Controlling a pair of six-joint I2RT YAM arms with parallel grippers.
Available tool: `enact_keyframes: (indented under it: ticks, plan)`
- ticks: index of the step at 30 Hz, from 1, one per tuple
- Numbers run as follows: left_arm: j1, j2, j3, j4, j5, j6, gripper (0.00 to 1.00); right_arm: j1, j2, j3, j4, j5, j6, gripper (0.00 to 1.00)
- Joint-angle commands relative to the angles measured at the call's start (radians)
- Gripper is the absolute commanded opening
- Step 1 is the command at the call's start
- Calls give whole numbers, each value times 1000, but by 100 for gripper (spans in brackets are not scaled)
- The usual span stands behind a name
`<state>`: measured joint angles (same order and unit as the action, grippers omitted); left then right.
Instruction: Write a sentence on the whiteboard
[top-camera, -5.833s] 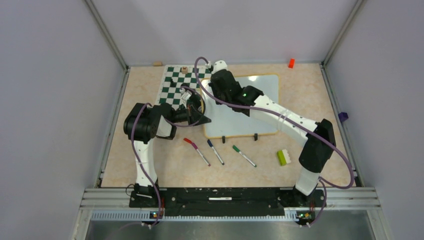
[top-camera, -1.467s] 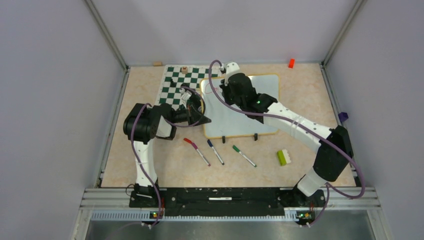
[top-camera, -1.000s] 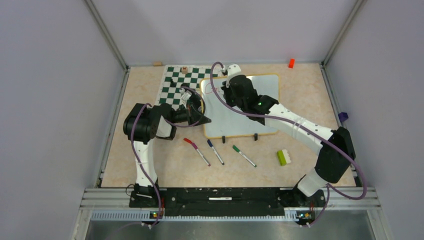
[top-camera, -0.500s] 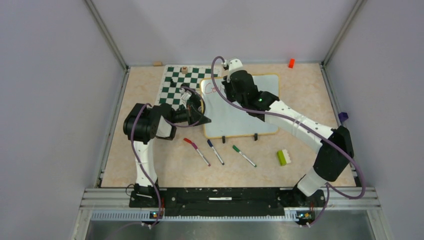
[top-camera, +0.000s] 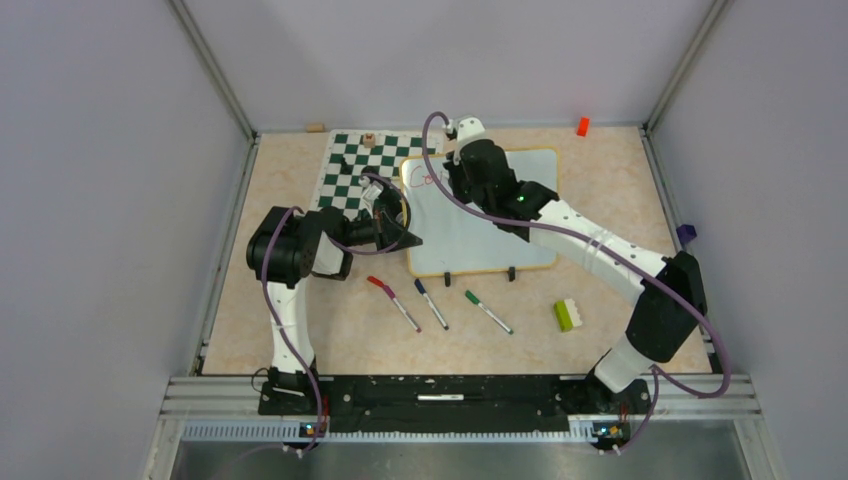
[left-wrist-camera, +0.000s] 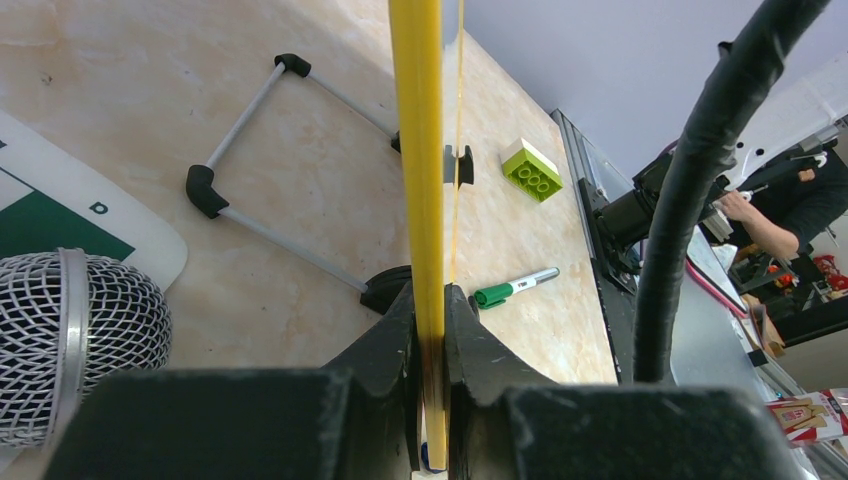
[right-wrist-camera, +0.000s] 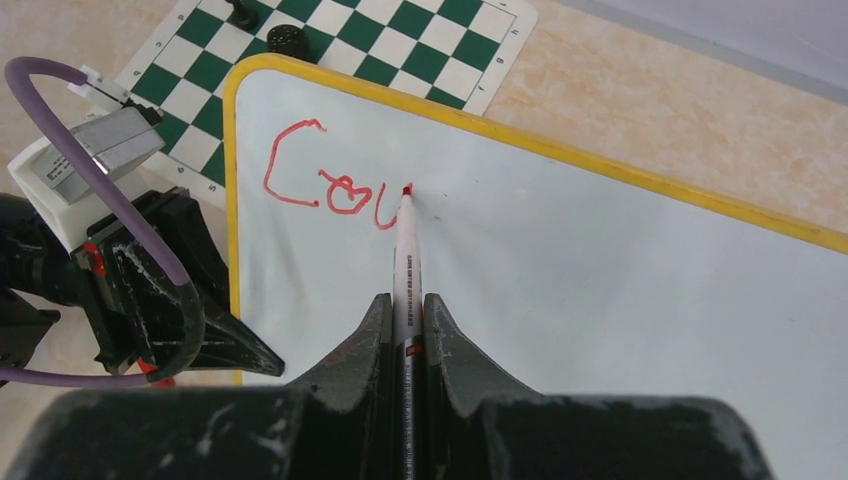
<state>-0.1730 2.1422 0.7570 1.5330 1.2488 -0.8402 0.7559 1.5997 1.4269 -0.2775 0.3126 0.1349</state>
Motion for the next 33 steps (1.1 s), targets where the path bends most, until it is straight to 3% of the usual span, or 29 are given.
enact_keyframes:
  ticks: [1,13,33]
  plan:
    - [-5,-20,-14,86,13,72,4,-15,-32,-24,-26,-13,11,0]
    - [-5,-22,-15,85,13,73,4,-15,-68,-53,-45,0,11,0]
    - [-5,-25,-17,85,13,75,4,-23,-78,44,-67,-38,-5,0]
